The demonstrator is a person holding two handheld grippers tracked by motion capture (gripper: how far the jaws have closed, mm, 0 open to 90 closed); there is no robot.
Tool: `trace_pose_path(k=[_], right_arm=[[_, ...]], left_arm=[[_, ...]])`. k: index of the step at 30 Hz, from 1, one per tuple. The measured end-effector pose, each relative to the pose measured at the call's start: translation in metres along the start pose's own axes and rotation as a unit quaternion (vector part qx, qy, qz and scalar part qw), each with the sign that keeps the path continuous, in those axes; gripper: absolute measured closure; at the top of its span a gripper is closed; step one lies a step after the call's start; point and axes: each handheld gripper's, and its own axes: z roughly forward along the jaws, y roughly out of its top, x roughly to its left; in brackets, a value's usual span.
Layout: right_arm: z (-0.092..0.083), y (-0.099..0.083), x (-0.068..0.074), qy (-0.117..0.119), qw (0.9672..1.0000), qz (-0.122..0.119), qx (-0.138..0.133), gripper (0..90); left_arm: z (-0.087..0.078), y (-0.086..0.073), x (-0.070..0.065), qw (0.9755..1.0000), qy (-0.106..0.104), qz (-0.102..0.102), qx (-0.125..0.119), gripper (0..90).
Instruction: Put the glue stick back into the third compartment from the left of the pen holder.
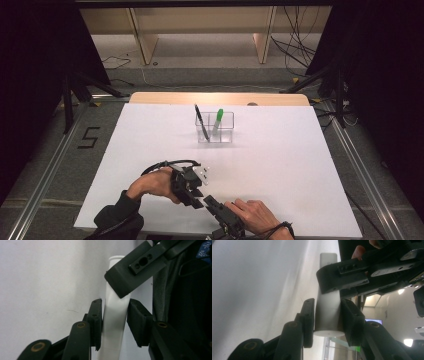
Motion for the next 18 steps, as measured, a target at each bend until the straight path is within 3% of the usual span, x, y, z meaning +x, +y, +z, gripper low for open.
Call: trace_pose_path(k=[6, 12, 18], right_arm=[[-0.0003, -0.0008, 0.0012, -0.004, 1.0, -0.006, -0.004, 65.9], [-0.0012, -0.0017, 0.0003, -0.007, 0.9999, -0.01, -0.005, 64.8], [-0.0063, -0.0077, -0.0054, -0.006, 0.9999, 0.011, 0.011, 51.4]], left_arm=[[-0.0004, -0.0013, 0.0004, 0.9999, -0.017, 0.001, 0.0, 69.5], [-0.0018, -0.0009, 0.0, 0.9998, -0.019, -0.003, -0.006, 70.1], [-0.0076, -0.0061, 0.0036, 0.9997, -0.005, -0.019, -0.017, 70.2]])
